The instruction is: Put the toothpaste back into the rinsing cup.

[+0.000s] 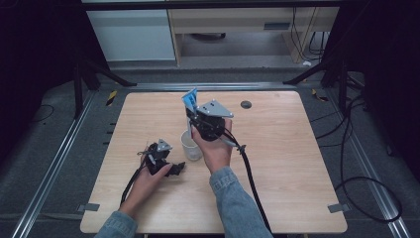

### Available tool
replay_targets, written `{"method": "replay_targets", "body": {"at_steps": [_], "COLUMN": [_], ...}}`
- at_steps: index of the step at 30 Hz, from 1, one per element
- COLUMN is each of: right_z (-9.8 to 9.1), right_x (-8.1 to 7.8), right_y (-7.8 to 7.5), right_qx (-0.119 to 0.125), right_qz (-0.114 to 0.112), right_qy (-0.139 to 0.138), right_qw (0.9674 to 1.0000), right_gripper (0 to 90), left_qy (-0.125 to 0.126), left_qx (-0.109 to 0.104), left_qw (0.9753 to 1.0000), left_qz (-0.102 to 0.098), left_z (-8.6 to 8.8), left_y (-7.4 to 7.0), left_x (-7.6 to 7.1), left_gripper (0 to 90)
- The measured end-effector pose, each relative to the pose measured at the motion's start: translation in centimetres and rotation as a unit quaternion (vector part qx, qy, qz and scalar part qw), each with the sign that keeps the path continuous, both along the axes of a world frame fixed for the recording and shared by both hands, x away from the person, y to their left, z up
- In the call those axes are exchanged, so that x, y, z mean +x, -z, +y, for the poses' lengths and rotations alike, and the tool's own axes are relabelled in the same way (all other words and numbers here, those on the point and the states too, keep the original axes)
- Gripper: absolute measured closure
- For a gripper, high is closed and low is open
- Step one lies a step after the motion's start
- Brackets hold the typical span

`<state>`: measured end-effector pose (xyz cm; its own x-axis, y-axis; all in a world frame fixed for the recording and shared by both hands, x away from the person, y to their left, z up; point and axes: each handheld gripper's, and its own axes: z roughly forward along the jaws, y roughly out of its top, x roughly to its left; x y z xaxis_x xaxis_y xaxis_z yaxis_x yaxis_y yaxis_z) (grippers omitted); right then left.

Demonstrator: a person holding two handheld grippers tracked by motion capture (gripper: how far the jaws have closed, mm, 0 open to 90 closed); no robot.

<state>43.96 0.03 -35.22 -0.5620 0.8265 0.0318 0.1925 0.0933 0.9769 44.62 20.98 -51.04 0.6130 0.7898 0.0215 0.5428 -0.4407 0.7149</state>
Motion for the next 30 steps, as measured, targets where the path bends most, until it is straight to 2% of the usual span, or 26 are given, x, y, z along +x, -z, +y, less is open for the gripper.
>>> {"method": "replay_targets", "body": {"at_steps": [16, 22, 30], "right_z": [0.4, 0.6, 0.5], "right_x": [0.3, 0.3, 0.7], "right_y": [2.4, 3.0, 4.1], "right_qx": [0.01, 0.005, 0.01], "right_qz": [0.017, 0.022, 0.037], "right_qy": [-0.005, -0.011, -0.007], "right_qw": [0.9998, 0.9997, 0.9992], "right_gripper": [73.3, 73.3, 73.2], "left_qy": [0.0, 0.0, 0.001], "left_qx": [0.0, 0.0, 0.0], "left_qw": [1.0, 1.0, 1.0], "left_qz": [0.0, 0.0, 0.0], "left_z": [0.0, 0.0, 0.0], "left_y": [0.0, 0.0, 0.0], "left_x": [0.0, 0.0, 0.0], "left_gripper": [0.0, 0.0, 0.0]}}
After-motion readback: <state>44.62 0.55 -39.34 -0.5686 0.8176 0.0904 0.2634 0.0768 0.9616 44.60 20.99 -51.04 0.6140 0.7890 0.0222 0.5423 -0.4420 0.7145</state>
